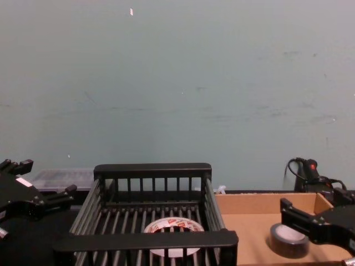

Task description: Pick up the white tape and place it into the black box , Pick up the silver tape and place it into the brown box.

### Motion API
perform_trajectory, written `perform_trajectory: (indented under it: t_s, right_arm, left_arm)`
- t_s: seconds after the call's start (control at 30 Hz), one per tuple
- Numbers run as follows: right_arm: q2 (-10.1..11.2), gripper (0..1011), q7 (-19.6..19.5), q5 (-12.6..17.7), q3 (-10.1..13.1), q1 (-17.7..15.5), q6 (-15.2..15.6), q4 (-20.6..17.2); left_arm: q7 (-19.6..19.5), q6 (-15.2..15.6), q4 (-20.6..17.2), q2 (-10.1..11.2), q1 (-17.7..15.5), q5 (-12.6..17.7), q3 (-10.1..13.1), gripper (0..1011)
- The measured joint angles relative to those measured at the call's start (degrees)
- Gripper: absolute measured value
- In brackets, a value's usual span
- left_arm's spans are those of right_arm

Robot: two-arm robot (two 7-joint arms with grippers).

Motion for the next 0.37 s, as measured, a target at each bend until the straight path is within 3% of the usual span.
perform_trajectory:
  t_s: [0.37]
  right_arm:
    - [0.0,1002,-0.1,0.0,0.0,-0.1,0.0,-0.1]
  left_arm:
    - [0.0,0.0,0.0,0.0,0.0,0.0,0.0,1001]
